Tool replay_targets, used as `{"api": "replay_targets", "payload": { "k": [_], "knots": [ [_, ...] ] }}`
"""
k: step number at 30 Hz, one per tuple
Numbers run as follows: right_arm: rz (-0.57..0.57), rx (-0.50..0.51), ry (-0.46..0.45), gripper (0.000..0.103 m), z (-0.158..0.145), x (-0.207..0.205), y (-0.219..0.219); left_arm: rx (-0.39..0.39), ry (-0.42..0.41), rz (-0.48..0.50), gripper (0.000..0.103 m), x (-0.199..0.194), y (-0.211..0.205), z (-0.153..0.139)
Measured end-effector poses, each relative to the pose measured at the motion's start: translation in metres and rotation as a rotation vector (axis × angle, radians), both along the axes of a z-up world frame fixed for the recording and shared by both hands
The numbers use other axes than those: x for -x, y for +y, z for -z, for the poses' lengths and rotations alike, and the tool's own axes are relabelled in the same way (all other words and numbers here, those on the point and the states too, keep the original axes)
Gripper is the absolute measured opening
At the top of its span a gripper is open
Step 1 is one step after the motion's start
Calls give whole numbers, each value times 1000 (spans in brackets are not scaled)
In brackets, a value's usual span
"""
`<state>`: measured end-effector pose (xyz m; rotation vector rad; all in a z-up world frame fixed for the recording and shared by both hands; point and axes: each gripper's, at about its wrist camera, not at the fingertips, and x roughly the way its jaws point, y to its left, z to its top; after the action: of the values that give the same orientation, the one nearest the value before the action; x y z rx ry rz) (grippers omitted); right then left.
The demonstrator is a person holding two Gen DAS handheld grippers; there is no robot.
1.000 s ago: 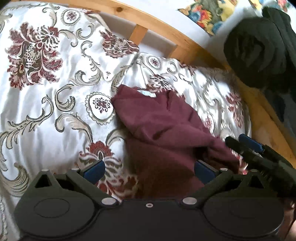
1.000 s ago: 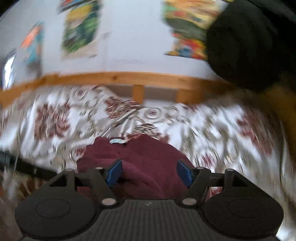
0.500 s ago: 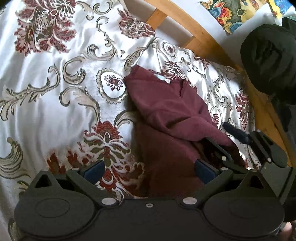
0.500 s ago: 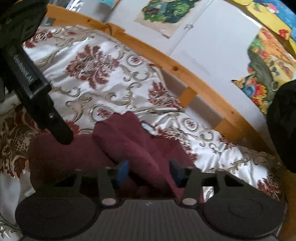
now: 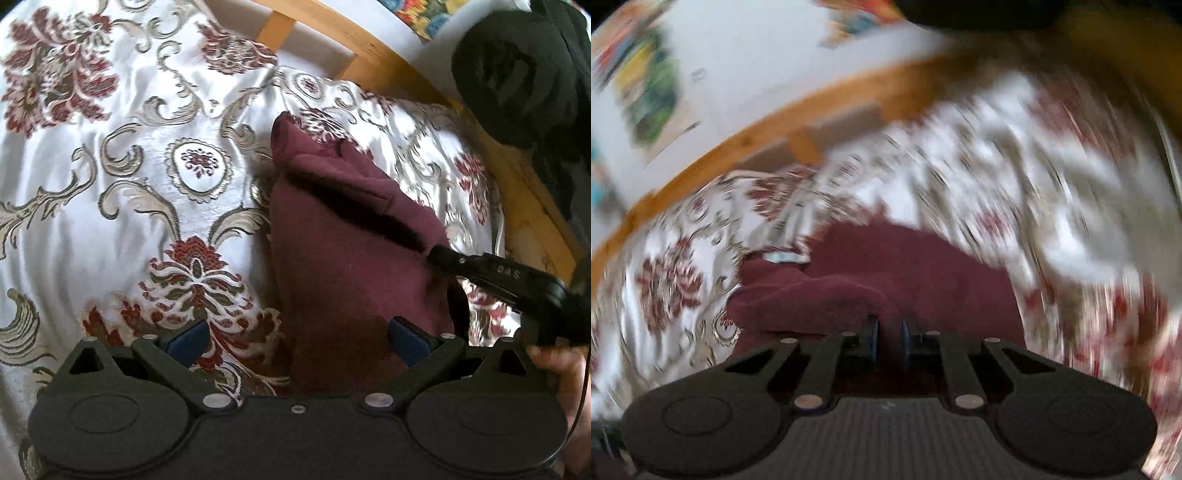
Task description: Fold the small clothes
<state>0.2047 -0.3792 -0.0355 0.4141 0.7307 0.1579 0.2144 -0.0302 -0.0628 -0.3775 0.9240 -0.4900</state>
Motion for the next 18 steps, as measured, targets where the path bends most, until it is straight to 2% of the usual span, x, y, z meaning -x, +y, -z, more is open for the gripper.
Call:
{"api": "replay_targets", "payload": {
  "k": [2, 3, 5, 7, 10, 13, 16, 18],
  "knots": [
    [23, -43, 21, 21, 5, 1, -10, -17, -5, 16, 102, 1, -3, 0],
    [26, -14, 9, 30, 3, 2, -9, -21, -5, 18, 102, 1, -4, 1],
    [12, 92, -42, 45, -5, 6, -2, -24, -2, 19, 102, 1, -3, 1],
    [-34, 207, -121, 66, -13, 12, 13, -19, 4, 17, 102, 1, -3, 2],
    [-125, 363, -226, 79, -23, 18, 37, -18, 7, 15, 102, 1, -3, 2],
    [-253, 567, -341, 89, -23, 23, 69, -16, 9, 16, 102, 1, -2, 3],
    [-402, 760, -427, 90, -14, 33, 101, -13, 13, 14, 102, 1, -2, 3],
    [-460, 812, -434, 88, -5, 32, 115, -9, 16, 13, 102, 1, -2, 4]
  ]
}}
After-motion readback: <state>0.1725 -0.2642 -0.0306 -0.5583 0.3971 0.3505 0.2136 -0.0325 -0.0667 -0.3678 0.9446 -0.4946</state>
